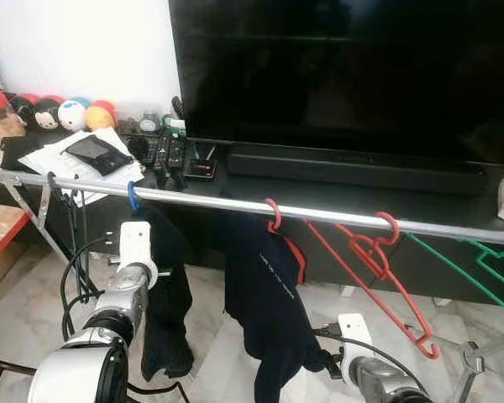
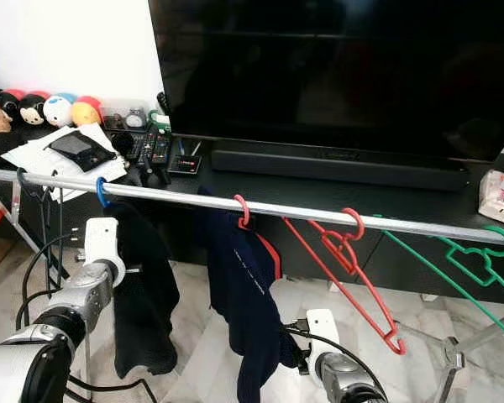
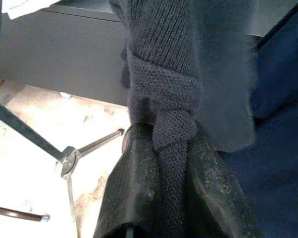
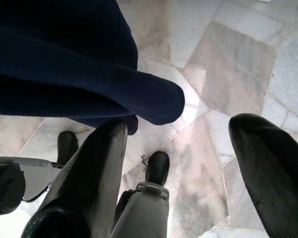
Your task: Hang hanger
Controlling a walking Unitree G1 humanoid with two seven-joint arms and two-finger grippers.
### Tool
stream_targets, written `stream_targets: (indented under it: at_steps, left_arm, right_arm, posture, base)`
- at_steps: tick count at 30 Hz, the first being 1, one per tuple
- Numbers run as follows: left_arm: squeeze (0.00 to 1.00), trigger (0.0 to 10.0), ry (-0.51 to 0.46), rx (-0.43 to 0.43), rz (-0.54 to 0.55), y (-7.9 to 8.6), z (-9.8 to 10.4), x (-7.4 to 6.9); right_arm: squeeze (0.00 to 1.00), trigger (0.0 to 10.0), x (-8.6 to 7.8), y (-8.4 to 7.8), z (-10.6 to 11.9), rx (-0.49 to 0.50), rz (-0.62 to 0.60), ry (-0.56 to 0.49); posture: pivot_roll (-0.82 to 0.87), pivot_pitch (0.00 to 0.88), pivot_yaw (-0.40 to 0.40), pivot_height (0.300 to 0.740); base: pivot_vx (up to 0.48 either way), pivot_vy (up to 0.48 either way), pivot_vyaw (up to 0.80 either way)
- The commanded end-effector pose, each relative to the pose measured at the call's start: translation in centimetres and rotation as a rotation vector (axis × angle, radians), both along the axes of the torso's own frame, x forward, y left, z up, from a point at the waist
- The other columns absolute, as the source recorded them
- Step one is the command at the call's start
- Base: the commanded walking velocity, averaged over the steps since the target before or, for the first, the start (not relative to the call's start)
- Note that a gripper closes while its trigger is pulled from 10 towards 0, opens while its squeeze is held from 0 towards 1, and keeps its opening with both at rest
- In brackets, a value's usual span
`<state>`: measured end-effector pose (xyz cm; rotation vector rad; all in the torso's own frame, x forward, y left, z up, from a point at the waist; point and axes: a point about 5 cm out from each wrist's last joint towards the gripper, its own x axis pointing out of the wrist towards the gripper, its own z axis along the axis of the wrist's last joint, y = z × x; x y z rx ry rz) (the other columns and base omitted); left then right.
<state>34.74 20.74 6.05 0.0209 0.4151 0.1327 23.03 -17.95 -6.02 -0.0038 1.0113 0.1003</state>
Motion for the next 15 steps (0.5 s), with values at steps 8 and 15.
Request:
stream_targets:
  at_steps: [8, 15]
  left_arm:
    - [0.0, 0.0, -0.098, -0.01, -0.065, 0.1, 0.1, -0.4]
    - [0.0, 0.0, -0.29, -0.017, -0.084, 0.6, 1.3, -1.0]
  right_arm:
    - [0.0, 10.0, 0.4, 0.0, 0.3, 0.008, -0.012, -0.012]
    - [0.0, 10.0, 0.6, 0.0, 0.4, 0.009, -0.019, -0.022]
  posture:
    - [-0.07, 0.0, -0.025, 0.74]
    - [-0.08, 0.0, -0.023, 0.74]
  base:
    - [0.0, 0.0, 0.0]
    - [0.0, 0.0, 0.0]
